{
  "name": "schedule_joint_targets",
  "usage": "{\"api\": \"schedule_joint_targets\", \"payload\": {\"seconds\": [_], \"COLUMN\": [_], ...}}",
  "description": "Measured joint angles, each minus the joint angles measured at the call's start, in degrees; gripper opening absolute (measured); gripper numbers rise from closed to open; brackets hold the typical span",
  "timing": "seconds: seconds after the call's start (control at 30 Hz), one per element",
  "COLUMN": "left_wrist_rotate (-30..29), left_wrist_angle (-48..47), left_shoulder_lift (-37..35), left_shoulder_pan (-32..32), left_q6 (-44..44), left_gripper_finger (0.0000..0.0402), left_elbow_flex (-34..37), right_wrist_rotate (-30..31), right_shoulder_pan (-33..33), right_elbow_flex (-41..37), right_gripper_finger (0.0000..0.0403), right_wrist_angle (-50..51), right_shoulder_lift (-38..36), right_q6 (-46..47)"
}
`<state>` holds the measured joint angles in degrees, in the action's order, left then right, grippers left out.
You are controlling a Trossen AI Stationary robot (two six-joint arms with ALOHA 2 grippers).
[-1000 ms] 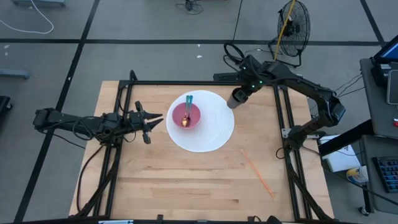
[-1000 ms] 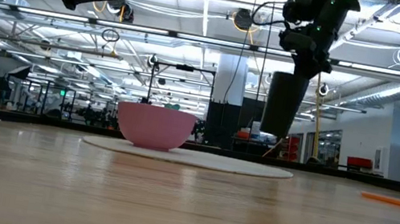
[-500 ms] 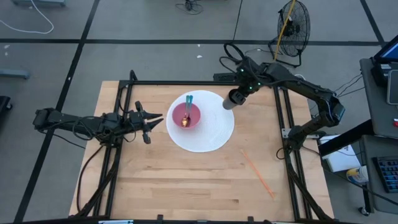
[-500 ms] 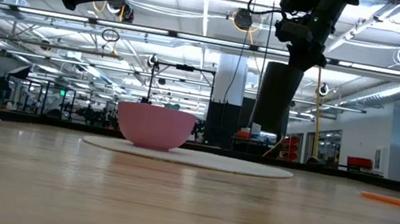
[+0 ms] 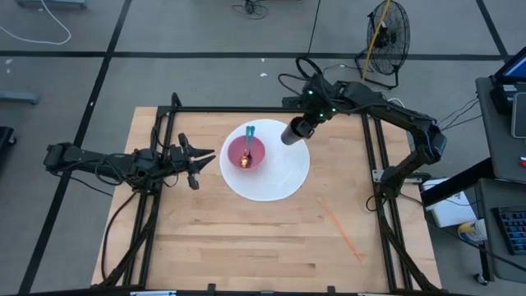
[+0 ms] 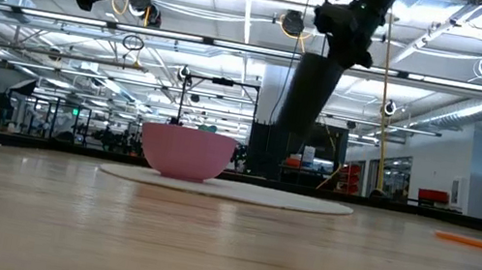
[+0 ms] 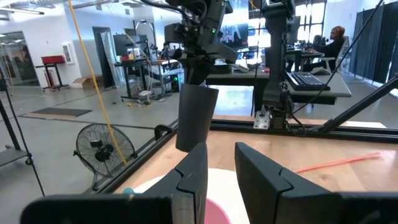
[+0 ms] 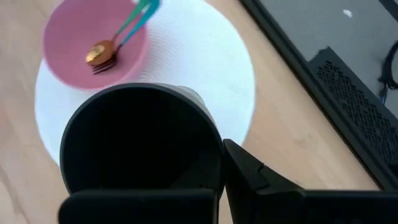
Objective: Pick & Place Utensil
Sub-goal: Put the black cup on the white mat to the right of the pink plate
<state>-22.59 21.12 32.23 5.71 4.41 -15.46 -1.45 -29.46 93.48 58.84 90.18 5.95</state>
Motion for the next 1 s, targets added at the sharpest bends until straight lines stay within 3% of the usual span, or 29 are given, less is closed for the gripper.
{"api": "schedule_joint_targets", "payload": {"seconds": [0.37,1.0], "left_wrist_rotate": [0.0,0.0], "left_wrist_angle": [-0.5,-2.1], "left_shoulder_lift": [0.0,0.0], "left_shoulder_pan": [0.0,0.0], "left_q6": [-0.6,-0.8], "left_gripper_finger": [0.0088,0.0088], "left_elbow_flex": [0.0,0.0], "right_wrist_rotate": [0.1,-1.2], "right_shoulder_pan": [2.9,3.0], "right_elbow_flex": [10.9,11.8], "right_gripper_finger": [0.0000,0.0002], "right_wrist_angle": [8.4,6.3], "right_shoulder_lift": [11.9,19.8], "right_q6": [-1.5,-3.1]}}
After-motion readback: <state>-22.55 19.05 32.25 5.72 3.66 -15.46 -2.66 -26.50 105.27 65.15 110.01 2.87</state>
